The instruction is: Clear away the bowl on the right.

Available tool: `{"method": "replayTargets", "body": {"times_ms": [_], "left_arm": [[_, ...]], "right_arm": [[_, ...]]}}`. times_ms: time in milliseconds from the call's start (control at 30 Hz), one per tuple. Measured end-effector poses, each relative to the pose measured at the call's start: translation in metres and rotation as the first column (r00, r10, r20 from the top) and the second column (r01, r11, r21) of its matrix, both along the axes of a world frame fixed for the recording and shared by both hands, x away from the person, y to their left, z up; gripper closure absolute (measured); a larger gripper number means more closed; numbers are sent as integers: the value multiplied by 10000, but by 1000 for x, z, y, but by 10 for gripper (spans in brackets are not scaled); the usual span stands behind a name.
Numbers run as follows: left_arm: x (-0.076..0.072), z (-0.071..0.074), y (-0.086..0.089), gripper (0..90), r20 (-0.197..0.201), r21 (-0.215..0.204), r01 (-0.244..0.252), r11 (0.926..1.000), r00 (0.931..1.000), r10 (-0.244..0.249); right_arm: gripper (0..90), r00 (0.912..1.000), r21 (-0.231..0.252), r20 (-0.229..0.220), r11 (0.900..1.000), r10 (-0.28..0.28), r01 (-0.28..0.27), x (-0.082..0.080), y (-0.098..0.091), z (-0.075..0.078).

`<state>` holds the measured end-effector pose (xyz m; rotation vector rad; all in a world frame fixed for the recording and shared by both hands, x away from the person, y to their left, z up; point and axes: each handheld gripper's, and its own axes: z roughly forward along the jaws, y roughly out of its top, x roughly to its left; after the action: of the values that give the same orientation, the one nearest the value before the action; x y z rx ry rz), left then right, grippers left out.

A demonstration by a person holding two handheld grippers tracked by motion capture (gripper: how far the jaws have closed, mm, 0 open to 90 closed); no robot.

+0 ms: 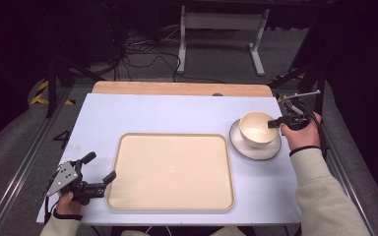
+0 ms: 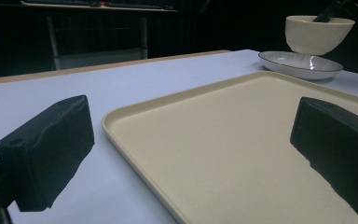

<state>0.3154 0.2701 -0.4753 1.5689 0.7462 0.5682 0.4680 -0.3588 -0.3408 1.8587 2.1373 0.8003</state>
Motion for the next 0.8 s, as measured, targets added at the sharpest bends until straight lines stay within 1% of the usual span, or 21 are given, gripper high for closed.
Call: {"method": "replayTargets", "body": {"times_ms": [67, 200, 333, 467, 567, 600, 633, 700, 733, 800], "left_arm": [[0, 0, 0, 3, 0, -24, 2, 10000, 10000, -2], [0, 0, 0, 2, -2, -3, 0, 10000, 10000, 0], [0, 0, 0, 3, 0, -26, 3, 10000, 10000, -3], [0, 0, 0, 3, -1, -26, 2, 10000, 10000, -2], [0, 0, 0, 2, -3, -27, 2, 10000, 10000, -2], [0, 0, 0, 3, -3, -27, 2, 10000, 10000, -2], [0, 0, 0, 2, 0, -24, 2, 10000, 10000, -2], [0, 0, 0, 2, 3, -5, 7, 10000, 10000, -7], [0, 0, 0, 2, 3, -5, 7, 10000, 10000, -7], [0, 0, 0, 2, 2, 5, 2, 10000, 10000, -2]], "right_arm": [[833, 10000, -38, 22, 10000, 39, -39, 0, 1, 2], [833, 9998, 42, 124, 9999, 146, -147, -3, 6, 8], [833, 9998, 93, 70, 9998, 188, -189, -6, 10, 12], [833, 9993, 241, 73, 9991, 359, -361, -9, 17, 14], [832, 9985, 287, 57, 9981, 536, -537, -11, 25, 14], [832, 9985, 287, 57, 9981, 536, -537, -11, 25, 14], [832, 9975, 310, 83, 9970, 708, -710, -12, 33, 15], [832, 9968, 377, 75, 9961, 794, -796, -14, 39, 17], [832, 9968, 377, 75, 9961, 794, -796, -14, 39, 17], [832, 9947, 445, 91, 9937, 1025, -1028, -15, 47, 18]]}}
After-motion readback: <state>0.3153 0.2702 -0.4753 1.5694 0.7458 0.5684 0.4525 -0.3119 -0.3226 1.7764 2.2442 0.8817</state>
